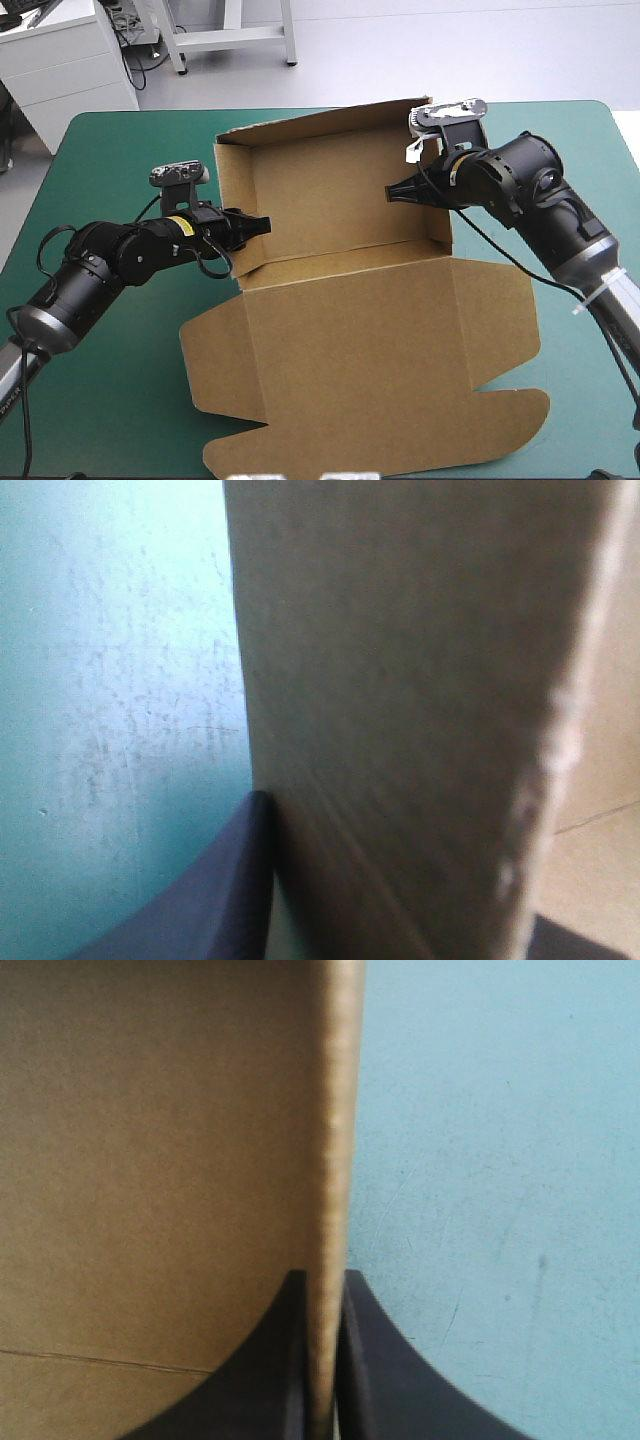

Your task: Fold the box

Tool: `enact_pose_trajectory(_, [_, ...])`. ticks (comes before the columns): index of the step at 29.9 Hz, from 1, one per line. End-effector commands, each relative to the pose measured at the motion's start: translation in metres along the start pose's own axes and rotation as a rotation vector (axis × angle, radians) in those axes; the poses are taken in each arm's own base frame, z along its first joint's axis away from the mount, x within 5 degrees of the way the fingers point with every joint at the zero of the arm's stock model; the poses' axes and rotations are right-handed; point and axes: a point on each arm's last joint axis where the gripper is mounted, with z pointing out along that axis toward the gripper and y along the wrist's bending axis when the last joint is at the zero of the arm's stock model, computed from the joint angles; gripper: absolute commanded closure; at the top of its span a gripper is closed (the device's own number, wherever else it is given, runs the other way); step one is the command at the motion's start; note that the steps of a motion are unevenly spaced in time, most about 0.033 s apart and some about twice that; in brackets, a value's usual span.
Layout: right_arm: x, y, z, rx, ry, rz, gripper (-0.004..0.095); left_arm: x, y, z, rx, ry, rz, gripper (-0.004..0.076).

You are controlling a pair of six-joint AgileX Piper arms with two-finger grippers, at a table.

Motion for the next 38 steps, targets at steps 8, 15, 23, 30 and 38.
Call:
enact_pose_trajectory(8, [-0.009,0.002,-0.023,-0.055,-0.097,0.014,0.0912,-0.015,-0.014,-0.019,0.08,-0.14,0.024,0.0722])
enact_pose_trajectory(15, [-0.006,0.001,-0.023,-0.044,-0.063,0.012,0.0912,-0.015,-0.011,-0.004,0.056,-0.113,0.025,0.026])
enact_pose_trajectory(23, [-0.006,0.001,-0.023,-0.043,-0.059,0.012,0.0912,-0.02,-0.014,-0.003,0.073,-0.126,0.001,0.0085])
enact_pose_trajectory(30, [-0.006,0.001,-0.023,-0.043,-0.059,0.012,0.0912,-0.041,-0.033,-0.037,0.107,-0.155,0.047,0.0085])
enact_pose_trajectory(38, [-0.006,0.001,-0.023,-0.046,-0.058,0.013,0.0912,-0.045,-0.042,-0.074,0.086,-0.079,0.099,0.0085])
